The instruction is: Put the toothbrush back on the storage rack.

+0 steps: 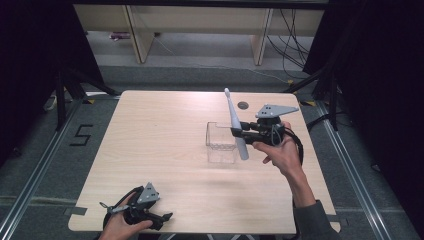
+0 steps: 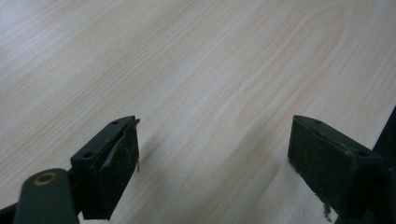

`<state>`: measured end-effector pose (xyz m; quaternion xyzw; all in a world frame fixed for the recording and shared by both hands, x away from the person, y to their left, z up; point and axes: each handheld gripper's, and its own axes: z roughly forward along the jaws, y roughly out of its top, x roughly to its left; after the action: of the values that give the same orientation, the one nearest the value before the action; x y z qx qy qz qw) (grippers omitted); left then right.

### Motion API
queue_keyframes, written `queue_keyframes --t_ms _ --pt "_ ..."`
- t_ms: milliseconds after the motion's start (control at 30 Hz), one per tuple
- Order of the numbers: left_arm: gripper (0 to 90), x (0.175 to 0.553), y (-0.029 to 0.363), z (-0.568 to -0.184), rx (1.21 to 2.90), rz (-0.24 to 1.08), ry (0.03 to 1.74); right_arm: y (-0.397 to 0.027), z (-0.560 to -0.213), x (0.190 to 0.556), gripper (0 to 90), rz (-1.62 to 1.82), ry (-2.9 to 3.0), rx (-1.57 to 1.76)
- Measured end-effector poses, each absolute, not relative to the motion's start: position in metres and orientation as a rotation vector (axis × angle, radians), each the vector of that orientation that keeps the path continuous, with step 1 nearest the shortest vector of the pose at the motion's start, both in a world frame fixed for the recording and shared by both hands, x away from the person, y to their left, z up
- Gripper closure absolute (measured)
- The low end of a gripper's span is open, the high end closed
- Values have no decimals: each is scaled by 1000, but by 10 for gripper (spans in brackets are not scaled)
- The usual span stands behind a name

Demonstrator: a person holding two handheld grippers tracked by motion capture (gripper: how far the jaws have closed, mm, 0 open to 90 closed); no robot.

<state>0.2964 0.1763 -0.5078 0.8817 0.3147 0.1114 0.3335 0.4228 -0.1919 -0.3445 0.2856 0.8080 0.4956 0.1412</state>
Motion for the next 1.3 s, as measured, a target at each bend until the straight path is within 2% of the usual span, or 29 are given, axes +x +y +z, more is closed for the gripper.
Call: queue_keyframes --t_ms 633,1300 --pt "158 296 176 -508 2302 281 815 -173 -332 450 666 1510 2289 846" --pt "158 295 175 -509 2294 282 837 -164 -354 488 666 1469 2317 893"
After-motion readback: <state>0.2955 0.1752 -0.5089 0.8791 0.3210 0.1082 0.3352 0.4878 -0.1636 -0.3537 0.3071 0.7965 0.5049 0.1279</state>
